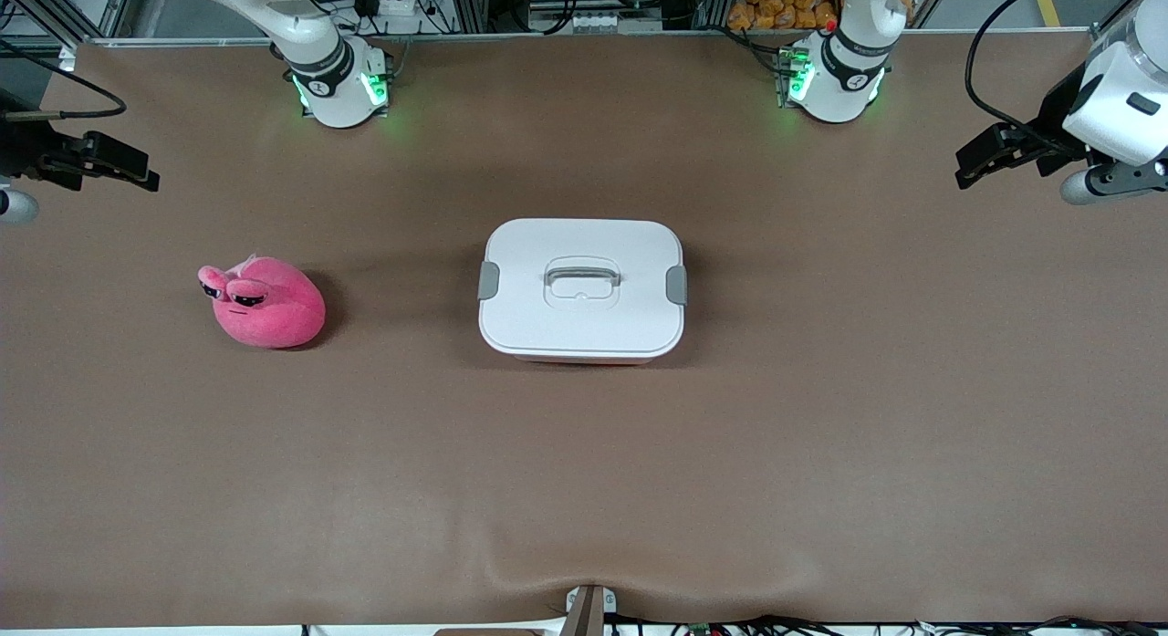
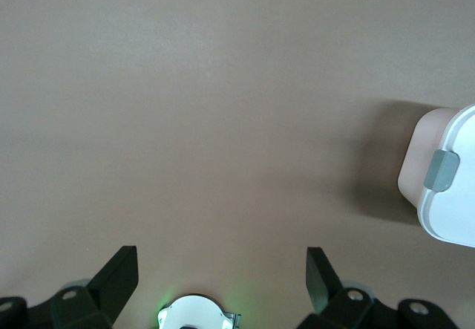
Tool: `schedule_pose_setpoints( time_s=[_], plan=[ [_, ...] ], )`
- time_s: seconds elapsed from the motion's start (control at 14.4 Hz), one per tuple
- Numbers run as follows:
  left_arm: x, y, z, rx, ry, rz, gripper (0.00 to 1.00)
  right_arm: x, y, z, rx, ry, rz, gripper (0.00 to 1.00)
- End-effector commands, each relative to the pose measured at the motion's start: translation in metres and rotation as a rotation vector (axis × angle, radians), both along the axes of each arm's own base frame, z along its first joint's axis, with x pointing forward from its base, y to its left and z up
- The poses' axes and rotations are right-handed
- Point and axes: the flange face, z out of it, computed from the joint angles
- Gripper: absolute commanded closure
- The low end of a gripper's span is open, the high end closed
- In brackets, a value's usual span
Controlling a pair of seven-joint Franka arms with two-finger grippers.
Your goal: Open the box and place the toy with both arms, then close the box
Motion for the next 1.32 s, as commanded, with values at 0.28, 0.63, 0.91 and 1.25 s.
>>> schedule_pose_setpoints(
  time_s=[0.28,0.63,0.91,1.25],
  plan=[
    [0.006,-0.006,-0.004,0.012,0.015,-0.014,0.00,0.001,-0.014,0.003,-0.017,0.011,-0.026,0.00],
    [0.012,-0.026,-0.017,0.013,0.027,0.049,0.00,0.001,-0.017,0.002,-0.016,0.009,-0.029,0.00],
    [0.013,-0.064,-0.029,0.028,0.026,0.132,0.00,0.012,-0.010,-0.014,-0.019,0.037,-0.017,0.00],
    [0.014,-0.113,-0.044,0.032,0.006,0.214,0.00,0.034,-0.008,-0.041,-0.023,0.061,-0.013,0.00]
  ],
)
